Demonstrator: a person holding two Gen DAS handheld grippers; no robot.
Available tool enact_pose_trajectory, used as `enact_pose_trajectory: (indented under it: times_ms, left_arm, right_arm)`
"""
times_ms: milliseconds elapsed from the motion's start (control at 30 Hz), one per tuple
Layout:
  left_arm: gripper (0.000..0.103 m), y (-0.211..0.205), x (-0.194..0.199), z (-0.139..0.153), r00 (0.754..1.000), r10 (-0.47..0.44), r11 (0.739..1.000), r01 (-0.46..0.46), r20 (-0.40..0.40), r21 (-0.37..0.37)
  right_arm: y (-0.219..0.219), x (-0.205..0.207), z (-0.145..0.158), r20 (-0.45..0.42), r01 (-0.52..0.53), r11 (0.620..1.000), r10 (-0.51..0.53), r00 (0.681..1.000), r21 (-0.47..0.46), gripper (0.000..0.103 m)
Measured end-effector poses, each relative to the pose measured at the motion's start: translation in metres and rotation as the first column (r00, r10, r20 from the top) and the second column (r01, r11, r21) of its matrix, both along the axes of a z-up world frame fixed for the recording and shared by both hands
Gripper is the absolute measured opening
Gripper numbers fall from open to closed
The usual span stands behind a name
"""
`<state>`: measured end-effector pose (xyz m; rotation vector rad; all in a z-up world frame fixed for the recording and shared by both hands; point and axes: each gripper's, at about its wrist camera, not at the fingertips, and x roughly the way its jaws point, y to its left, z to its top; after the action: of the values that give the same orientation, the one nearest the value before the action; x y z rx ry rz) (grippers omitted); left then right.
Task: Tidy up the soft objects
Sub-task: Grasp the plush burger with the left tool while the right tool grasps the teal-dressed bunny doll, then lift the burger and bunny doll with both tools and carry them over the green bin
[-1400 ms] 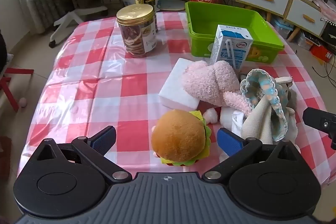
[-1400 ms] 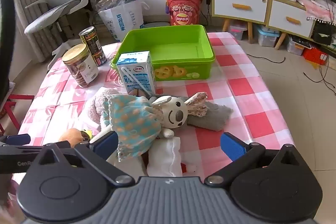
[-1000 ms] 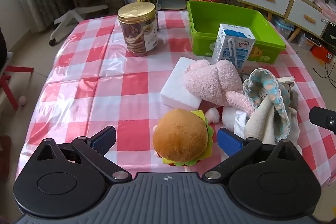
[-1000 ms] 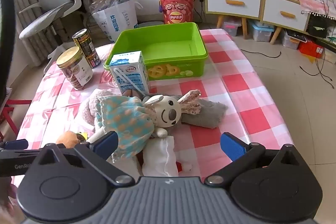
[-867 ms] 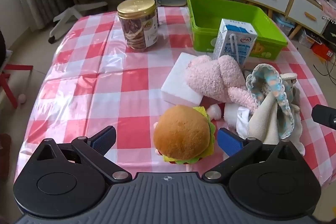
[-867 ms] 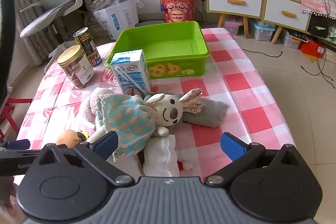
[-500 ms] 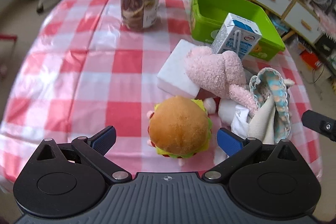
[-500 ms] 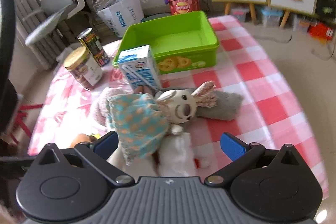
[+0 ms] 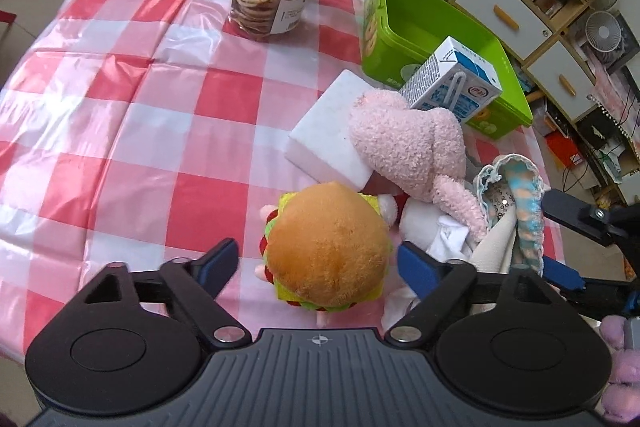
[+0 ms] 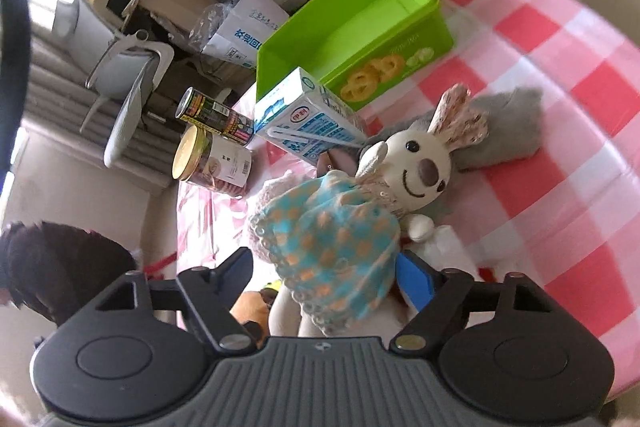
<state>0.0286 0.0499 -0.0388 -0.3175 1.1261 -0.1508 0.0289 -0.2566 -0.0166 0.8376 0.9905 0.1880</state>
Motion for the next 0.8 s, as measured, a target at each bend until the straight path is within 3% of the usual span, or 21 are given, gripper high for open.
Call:
enact_pose_trajectory:
  times_ms: [267, 433, 800]
  left_arm:
    - [0.07, 0.003, 0.003, -0.006, 1.0, -0.001, 1.0, 0.002, 0.019, -0.021]
    - [0.06, 0.004, 0.004, -0.006, 1.0, -0.003, 0.999, 0.004, 0.028, -0.041]
    - [0.048, 0.008, 0.002, 0.001, 0.998, 0.005, 0.999, -0.002, 0.064, -0.045]
  right_arm:
    - [0.001, 0.019, -0.026, -0.06, 0.053, 0.997, -0.05, 0.997, 0.054, 0.053]
    - [0.0, 0.026, -0.038, -0.085, 0.065, 0.996, -0.061, 0.995, 0.053, 0.039]
    - [-0.005, 0.017, -0.028, -0.059, 0.068, 0.996, -0.065, 0.996, 0.057, 0.027]
